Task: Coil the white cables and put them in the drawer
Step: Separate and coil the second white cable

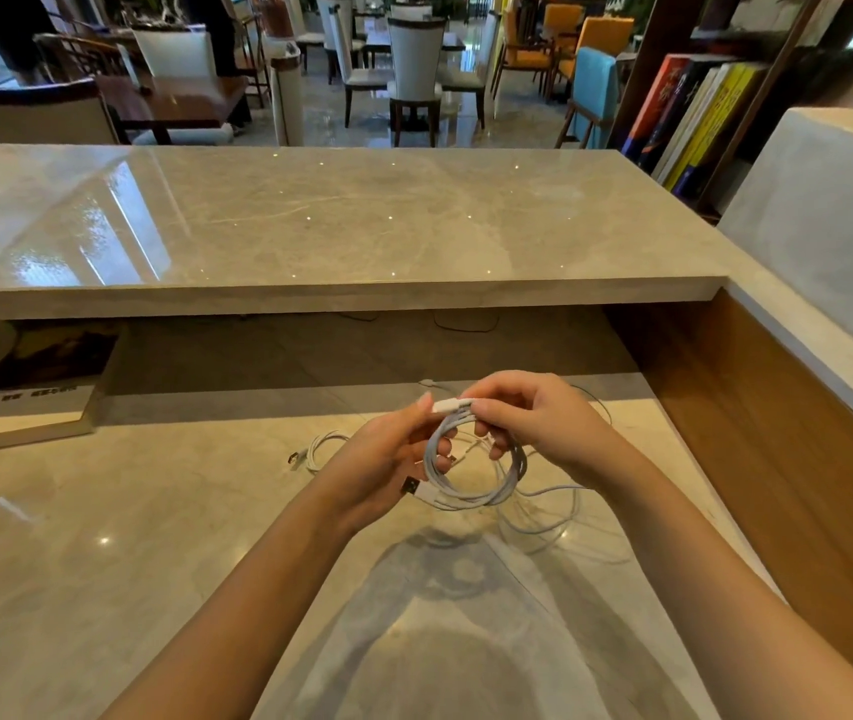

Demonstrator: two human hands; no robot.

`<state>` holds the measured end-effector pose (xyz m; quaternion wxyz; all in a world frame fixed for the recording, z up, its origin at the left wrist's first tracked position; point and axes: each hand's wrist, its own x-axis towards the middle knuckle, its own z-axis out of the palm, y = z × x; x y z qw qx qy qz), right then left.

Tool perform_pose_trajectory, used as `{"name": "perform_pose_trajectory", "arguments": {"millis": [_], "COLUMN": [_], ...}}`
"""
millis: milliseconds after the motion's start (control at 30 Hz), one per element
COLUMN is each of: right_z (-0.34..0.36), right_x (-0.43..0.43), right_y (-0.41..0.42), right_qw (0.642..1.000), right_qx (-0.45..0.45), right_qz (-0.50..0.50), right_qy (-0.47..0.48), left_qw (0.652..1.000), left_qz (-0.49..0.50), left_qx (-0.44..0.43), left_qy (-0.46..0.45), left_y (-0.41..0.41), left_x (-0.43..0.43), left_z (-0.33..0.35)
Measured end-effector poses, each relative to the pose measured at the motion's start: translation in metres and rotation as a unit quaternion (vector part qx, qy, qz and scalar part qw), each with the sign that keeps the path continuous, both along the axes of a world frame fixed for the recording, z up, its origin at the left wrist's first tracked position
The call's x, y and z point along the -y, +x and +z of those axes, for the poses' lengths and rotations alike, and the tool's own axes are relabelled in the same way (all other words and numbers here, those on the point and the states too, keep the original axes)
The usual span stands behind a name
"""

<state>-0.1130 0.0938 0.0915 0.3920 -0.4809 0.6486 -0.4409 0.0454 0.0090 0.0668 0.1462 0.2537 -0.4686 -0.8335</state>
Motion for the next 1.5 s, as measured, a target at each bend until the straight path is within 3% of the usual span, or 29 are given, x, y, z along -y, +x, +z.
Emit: {"name": "perform_pose_trajectory", "arguments": {"millis": [133,233,333,467,767,1067,1500], "right_z": [-0.008,-0.011,-0.013,-0.018,-0.021,-0.014,-0.014], "right_x": [-0.003,-0.005,-0.006,-0.006,-0.006,-0.012,-0.015], "right_y": [0.006,0.006,0.006,0.008,0.008,0.009,0.012], "right_qw": [0.998,1.000,0.993,0.972,0.952,0.918,0.898], "right_qx": [0.064,0.013,-0.111,-0.213,-0.269,-0.380,-0.423], "right_qz": [-0.027,-0.019,-0.029,-0.038,-0.042,0.023,0.070], "right_qy": [-0.004,-0.015,-0.033,-0.086,-0.143,-0.112,-0.095], "left_qw": [0.983,0.972,0.975,0.981,0.985,0.986,0.980], "left_qz": [0.054,0.080,0.084,0.081,0.086,0.110,0.135], "left_qx": [0.084,0.103,0.103,0.095,0.091,0.100,0.122], "left_qy": [-0.156,-0.194,-0.178,-0.145,-0.116,-0.082,-0.085], "left_y": [0.003,0.001,-0.003,-0.005,-0.006,-0.007,-0.008], "left_x": [-0.002,-0.004,-0.007,-0.007,-0.007,-0.008,-0.013], "left_z": [-0.004,-0.006,-0.005,-0.002,0.003,0.000,0.002]}}
